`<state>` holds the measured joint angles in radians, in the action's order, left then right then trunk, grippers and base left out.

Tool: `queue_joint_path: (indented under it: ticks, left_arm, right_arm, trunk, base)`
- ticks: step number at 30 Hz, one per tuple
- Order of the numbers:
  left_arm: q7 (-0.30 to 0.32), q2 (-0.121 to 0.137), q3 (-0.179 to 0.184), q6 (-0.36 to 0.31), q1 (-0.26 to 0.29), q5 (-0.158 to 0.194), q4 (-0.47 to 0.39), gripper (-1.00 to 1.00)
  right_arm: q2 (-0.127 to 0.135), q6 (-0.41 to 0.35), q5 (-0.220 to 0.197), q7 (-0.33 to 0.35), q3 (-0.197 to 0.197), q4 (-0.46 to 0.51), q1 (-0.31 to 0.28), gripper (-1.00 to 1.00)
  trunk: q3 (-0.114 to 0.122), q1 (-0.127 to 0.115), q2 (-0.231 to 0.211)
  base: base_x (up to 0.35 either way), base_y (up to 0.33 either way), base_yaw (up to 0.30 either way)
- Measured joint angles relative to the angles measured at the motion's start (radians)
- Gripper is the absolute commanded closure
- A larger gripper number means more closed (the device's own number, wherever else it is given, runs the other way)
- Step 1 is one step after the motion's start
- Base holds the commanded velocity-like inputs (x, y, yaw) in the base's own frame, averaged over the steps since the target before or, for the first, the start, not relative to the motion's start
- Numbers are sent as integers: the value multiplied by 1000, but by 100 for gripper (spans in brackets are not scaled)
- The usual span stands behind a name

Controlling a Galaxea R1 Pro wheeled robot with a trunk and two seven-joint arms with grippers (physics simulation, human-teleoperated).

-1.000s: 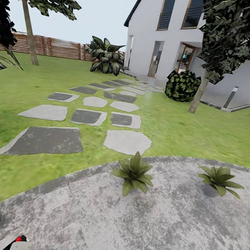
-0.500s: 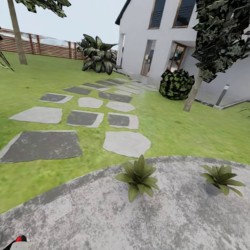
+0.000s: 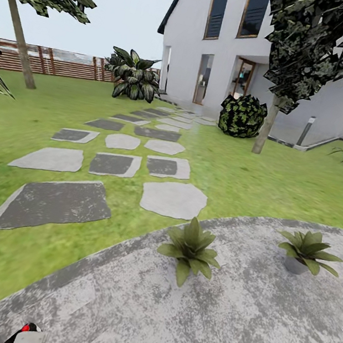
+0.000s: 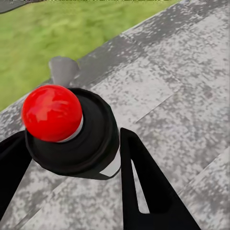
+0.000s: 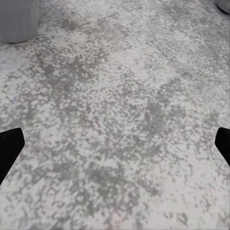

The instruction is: Pick up the pesticide atomizer in the garden and spray insectifuge to fully cover both potted plants in the garden.

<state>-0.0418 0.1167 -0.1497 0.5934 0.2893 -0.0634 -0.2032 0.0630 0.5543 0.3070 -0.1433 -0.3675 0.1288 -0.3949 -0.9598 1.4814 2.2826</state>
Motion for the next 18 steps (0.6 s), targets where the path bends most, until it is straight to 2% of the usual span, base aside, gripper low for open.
queue_joint_path:
  ticks: [4, 7, 8, 12, 13, 16, 17, 18]
  left_arm:
    - [4, 0, 9, -1, 0, -8, 1, 100]
    - [31, 3, 38, -11, 2, -26, 0, 100]
    - [67, 8, 53, -15, 7, -35, 0, 100]
    - [212, 14, 64, -19, 14, -56, -5, 100]
    - [303, 25, 67, -30, 23, -101, -13, 100]
    - [403, 39, 62, -75, 72, -171, -16, 100]
    - [443, 48, 61, -106, 100, -205, -16, 100]
    - [513, 67, 65, -166, 152, -272, -16, 100]
  right_arm:
    - [0, 0, 0, 2, 0, 0, 0, -100]
    - [1, 0, 0, 3, 0, 0, 0, -100]
    - [1, 0, 1, 4, 0, 0, 0, -100]
    - [3, 0, 2, 4, 2, 2, 0, -100]
    - [3, 0, 3, 5, 4, 3, 0, -100]
    - [5, 0, 3, 6, 5, 6, 0, -100]
    - [7, 0, 4, 10, 6, 7, 0, -100]
    - [10, -1, 26, 37, 30, 23, -1, -100]
  trunk:
    - [2, 0, 0]
    - [3, 0, 0]
    - [4, 0, 0]
    - [7, 0, 0]
    - [7, 0, 0]
    - [9, 0, 0]
    - [9, 0, 0]
    - [10, 0, 0]
  base:
    - [0, 0, -239]
    - [0, 0, -276]
    - [0, 0, -280]
    - [0, 0, -282]
    - [0, 0, -283]
    - [0, 0, -236]
    - [0, 0, -52]
    - [0, 0, -26]
